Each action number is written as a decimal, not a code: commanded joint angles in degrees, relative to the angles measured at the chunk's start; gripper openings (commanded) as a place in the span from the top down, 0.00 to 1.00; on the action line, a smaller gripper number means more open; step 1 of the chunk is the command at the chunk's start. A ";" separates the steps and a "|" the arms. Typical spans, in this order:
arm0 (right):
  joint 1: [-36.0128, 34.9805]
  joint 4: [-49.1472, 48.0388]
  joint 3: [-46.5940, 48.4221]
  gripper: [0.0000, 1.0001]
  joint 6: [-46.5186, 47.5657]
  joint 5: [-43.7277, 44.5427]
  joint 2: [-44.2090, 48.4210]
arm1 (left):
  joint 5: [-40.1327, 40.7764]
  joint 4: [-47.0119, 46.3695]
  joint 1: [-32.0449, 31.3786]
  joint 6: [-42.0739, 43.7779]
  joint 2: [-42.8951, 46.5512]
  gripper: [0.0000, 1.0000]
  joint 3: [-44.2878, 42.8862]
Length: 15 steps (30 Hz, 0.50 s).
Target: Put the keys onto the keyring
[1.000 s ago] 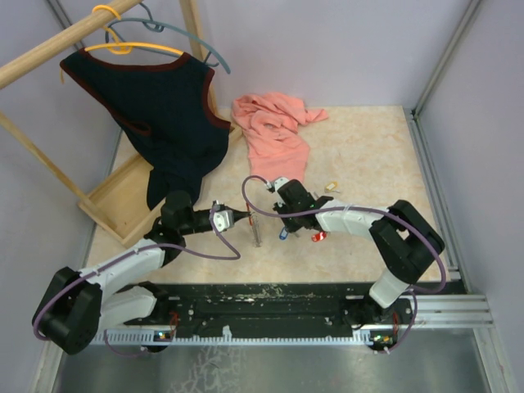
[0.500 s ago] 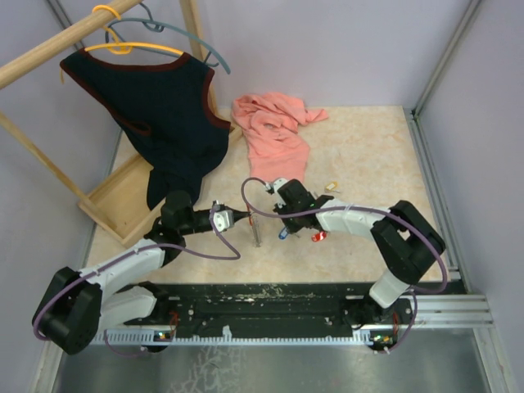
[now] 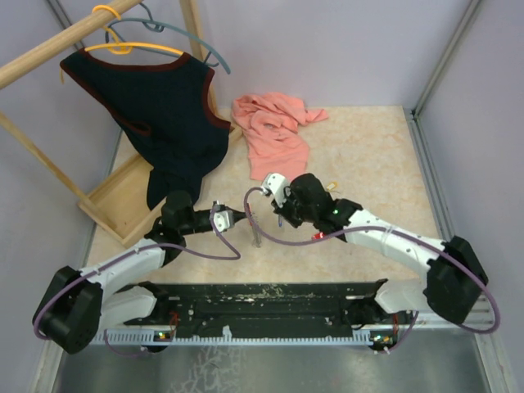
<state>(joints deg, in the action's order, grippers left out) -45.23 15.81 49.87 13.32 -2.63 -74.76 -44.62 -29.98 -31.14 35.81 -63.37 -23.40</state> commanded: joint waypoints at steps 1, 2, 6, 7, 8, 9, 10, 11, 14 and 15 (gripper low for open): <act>-2.99 -4.41 -1.70 1.00 12.23 -4.42 6.92 | -1.88 -0.77 -0.24 0.28 0.36 1.00 -1.11; -3.34 -5.28 -2.45 1.00 14.54 -5.69 8.01 | -1.97 -0.77 -0.24 0.26 0.40 1.00 -1.12; -5.01 -8.69 -4.88 1.00 21.81 -8.59 11.55 | -2.10 -0.78 -0.26 0.07 0.71 1.00 -1.05; -5.42 -9.58 -5.25 1.00 23.19 -8.49 11.92 | -2.25 -0.78 -0.24 0.08 0.71 1.00 -1.04; -5.71 -10.33 -5.49 1.00 24.39 -8.47 12.25 | -2.39 -0.78 -0.24 0.05 0.79 1.00 -1.06; -5.93 -11.19 -5.70 1.00 25.60 -8.50 12.41 | -2.66 -0.78 -0.24 0.05 0.75 1.00 -1.06; -6.11 -11.83 -5.88 1.00 26.86 -8.51 12.44 | -2.75 -0.78 -0.24 -0.08 0.79 1.00 -1.12; -6.22 -12.27 -6.04 1.00 28.78 -8.59 12.38 | -2.83 -0.78 -0.24 -0.11 0.75 1.00 -1.16; -6.85 -13.37 -6.14 1.00 32.74 -8.66 11.80 | -3.12 -0.70 -0.25 -0.09 0.63 1.00 -1.16; -6.88 -13.78 -6.06 1.00 33.60 -8.70 11.43 | -3.24 -0.62 -0.24 -0.08 0.67 1.00 -1.21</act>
<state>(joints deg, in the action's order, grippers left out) -51.29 7.86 43.51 39.59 -9.85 -63.99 -45.84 -29.95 -31.14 35.79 -63.37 -23.40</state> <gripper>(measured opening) 0.008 0.006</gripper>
